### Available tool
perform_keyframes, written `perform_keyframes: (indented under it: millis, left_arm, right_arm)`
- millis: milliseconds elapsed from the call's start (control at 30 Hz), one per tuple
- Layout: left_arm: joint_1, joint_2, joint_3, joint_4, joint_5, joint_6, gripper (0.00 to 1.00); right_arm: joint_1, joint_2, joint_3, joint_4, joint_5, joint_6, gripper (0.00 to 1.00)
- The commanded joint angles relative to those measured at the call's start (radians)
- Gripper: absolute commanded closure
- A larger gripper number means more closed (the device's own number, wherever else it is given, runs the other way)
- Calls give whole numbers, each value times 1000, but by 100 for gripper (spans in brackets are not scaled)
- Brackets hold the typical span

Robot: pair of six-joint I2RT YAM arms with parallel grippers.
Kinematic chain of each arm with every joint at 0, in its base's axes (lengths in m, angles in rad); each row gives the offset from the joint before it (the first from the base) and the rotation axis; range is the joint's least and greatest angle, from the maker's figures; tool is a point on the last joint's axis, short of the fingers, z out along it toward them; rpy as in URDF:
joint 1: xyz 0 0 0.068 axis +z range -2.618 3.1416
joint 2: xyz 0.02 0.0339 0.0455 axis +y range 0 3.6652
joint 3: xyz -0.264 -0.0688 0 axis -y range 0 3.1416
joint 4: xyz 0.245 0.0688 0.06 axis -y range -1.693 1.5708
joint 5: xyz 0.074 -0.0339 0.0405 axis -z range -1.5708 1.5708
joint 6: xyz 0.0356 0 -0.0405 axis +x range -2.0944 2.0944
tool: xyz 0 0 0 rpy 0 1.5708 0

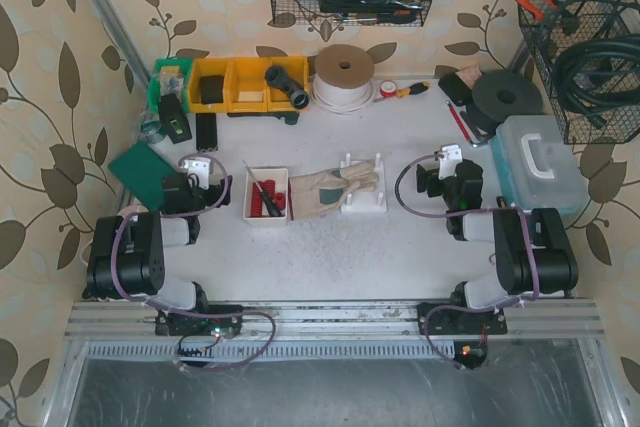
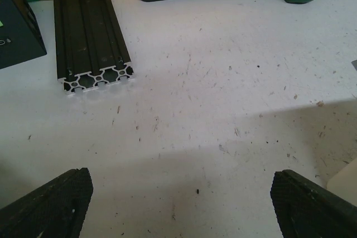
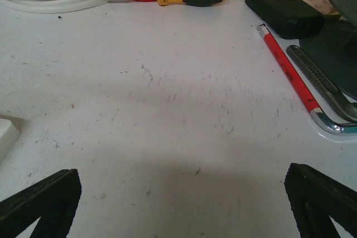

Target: Install the large spring

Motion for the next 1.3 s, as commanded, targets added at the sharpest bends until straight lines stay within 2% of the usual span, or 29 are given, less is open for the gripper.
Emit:
perform_keyframes:
  millis: [0, 700, 800, 933, 1033, 1267]
  left_arm:
    - [-9, 3, 24, 41, 0, 14, 10]
    - [-10, 4, 25, 43, -2, 12, 10]
    - [-9, 9, 42, 18, -71, -18, 10]
    - [-9, 10, 40, 17, -81, -24, 10]
    - [-9, 10, 48, 6, -157, -54, 10]
    - [-17, -16, -7, 86, -164, -51, 10]
  right_arm:
    - [1, 13, 25, 25, 5, -5, 0]
    - [1, 13, 24, 26, 5, -5, 0]
    - [0, 12, 24, 26, 5, -5, 0]
    - [2, 14, 24, 26, 6, -5, 0]
    - [1, 12, 23, 25, 6, -5, 0]
    - [8, 10, 20, 30, 17, -8, 0]
